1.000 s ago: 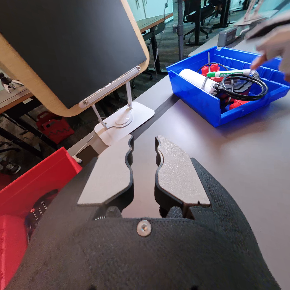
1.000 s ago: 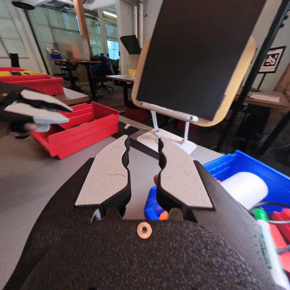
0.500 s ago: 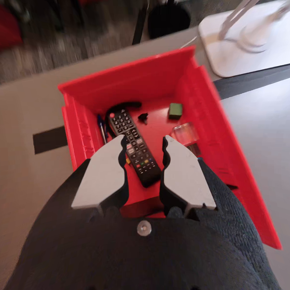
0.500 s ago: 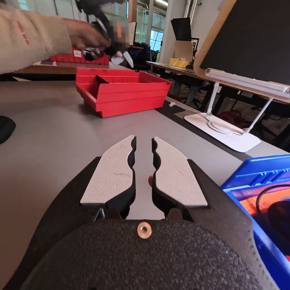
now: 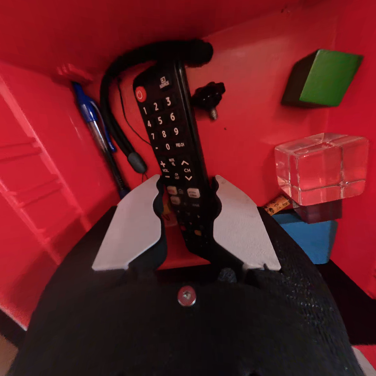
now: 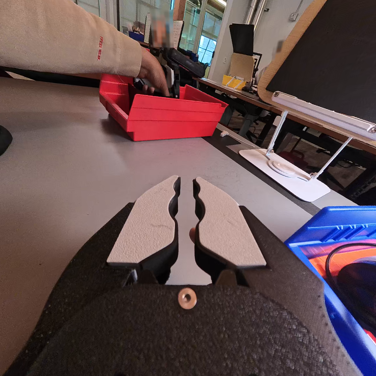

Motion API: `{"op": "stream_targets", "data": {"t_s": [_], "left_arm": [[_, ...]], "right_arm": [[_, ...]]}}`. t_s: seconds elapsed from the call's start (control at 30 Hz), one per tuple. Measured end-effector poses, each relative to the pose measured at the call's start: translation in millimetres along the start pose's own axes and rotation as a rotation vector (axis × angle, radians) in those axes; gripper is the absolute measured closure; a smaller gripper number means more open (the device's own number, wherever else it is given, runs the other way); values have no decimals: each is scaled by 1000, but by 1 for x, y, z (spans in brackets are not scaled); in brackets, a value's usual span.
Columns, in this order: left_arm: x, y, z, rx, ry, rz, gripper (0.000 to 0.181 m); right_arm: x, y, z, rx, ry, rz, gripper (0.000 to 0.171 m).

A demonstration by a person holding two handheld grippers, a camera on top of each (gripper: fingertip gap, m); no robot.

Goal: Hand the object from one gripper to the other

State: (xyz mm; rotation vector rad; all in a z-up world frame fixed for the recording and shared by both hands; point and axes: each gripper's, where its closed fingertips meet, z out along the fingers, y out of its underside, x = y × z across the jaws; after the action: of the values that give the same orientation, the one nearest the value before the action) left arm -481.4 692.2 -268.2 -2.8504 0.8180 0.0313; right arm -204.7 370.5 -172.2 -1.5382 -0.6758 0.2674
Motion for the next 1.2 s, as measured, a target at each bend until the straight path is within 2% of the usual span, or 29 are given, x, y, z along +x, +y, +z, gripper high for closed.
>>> {"op": "stream_targets", "data": {"t_s": [0.03, 0.1, 0.2, 0.33, 0.43, 0.5, 0.63, 0.73, 0.83, 0.97, 1.03, 1.07, 1.13, 1.2], "left_arm": [[0, -1, -1, 7, -18, 26, 136], [1, -8, -11, 67, -36, 57, 137], [-2, -18, -46, 190, -40, 85, 137], [12, -32, -135, 498, 57, 105, 137], [62, -26, -218, 812, 273, 181, 138], [111, -6, -267, 996, 456, 275, 138], [213, 51, -322, 1240, 688, 496, 138], [283, 88, -333, 1337, 765, 670, 138], [335, 111, -323, 1384, 747, 805, 138], [376, 120, -301, 1354, 667, 927, 138], [382, 118, -291, 1348, 619, 954, 138], [383, 118, -287, 1349, 608, 959, 137], [382, 121, -284, 1331, 647, 970, 135], [381, 127, -284, 1277, 776, 951, 133]], "right_arm": [[0, 1, 0, -2, 0, 2, 160], [2, 1, 0, -2, 7, 7, 161], [4, -1, -2, 7, 22, 9, 162], [7, -6, -5, 28, 42, 3, 162], [15, -24, -4, 76, 59, -4, 161], [20, -50, -1, 116, 49, 13, 158], [27, -141, -2, 251, 0, 94, 149], [18, -208, -9, 325, -105, 151, 137], [6, -235, -13, 331, -170, 164, 115], [-10, -208, 2, 203, -198, 130, 101], [-4, -203, 4, 219, -180, 139, 117], [-4, -200, 4, 207, -206, 131, 117], [-6, -192, 2, 160, -272, 121, 118], [-8, -188, -4, 152, -336, 122, 119]]}}
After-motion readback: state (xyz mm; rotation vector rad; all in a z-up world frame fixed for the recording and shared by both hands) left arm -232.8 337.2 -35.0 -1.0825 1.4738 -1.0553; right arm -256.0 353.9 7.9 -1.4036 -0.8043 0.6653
